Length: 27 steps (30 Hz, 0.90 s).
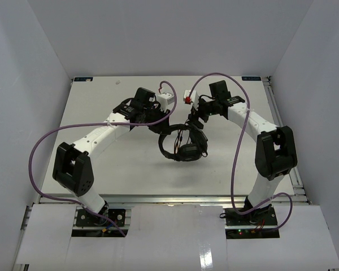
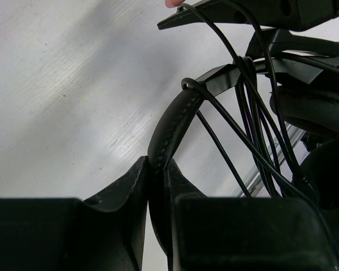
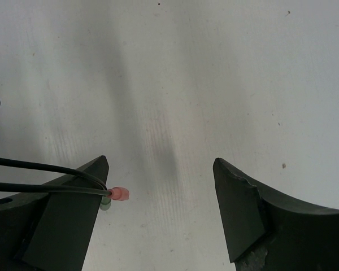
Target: Wrap the headphones
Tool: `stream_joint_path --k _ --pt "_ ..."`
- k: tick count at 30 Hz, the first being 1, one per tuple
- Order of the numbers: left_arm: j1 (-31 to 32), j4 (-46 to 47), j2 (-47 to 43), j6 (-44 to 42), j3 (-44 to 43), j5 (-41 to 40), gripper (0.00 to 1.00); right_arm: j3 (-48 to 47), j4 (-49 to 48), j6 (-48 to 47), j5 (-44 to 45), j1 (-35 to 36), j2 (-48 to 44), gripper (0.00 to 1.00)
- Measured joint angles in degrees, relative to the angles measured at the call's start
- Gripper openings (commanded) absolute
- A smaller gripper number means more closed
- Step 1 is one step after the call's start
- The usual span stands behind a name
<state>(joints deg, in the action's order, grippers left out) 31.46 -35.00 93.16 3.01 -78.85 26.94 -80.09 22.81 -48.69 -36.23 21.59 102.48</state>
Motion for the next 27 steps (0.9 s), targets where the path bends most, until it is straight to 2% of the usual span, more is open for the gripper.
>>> stream_joint_path --k 6,27 --pt "0.00 -0.04 -0.81 0.02 0.00 -0.02 0.00 0.17 1.09 0.07 -3.79 -1.73 0.00 0.91" --pt "0.00 0.84 -1.03 0.54 -0.22 0.02 0.00 1.51 4.44 -0.84 -9.22 -7.09 -1.91 0.96"
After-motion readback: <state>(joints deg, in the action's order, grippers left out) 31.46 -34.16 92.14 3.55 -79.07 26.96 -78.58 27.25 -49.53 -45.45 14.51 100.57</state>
